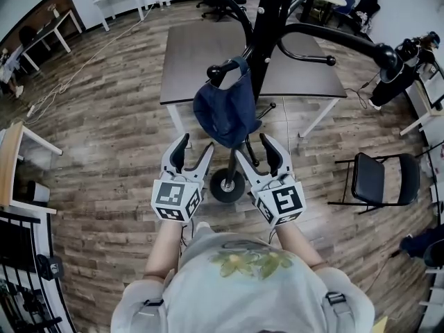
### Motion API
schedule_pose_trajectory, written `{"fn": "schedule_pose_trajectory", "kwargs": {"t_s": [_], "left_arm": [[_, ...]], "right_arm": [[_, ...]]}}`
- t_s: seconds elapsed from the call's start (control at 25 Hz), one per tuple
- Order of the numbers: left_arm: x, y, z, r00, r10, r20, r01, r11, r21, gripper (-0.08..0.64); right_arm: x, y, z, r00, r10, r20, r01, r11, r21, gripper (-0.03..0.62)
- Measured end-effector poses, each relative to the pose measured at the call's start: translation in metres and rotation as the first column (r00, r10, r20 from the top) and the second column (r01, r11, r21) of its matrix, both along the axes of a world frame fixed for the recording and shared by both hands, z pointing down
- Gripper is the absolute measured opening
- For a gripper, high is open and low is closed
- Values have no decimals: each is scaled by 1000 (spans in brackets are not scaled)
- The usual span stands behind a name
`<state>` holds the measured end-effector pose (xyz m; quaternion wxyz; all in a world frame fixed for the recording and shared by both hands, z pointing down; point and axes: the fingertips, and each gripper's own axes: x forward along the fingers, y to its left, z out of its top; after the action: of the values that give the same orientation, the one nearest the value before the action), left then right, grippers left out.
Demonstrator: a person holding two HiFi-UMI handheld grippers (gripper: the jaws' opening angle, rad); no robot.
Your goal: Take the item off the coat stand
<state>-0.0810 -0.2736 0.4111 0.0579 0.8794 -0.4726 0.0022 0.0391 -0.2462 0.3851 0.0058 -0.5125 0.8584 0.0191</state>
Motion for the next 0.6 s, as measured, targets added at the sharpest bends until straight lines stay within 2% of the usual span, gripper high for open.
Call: {"fn": "schedule_pose_trajectory", "kwargs": {"t_s": [0.6], "left_arm": [[11,-28,-18,996,83,17,-84,996,34,268]], "right_arm": [[-4,-17,-18,998,50,27,-52,998,45,264]]}}
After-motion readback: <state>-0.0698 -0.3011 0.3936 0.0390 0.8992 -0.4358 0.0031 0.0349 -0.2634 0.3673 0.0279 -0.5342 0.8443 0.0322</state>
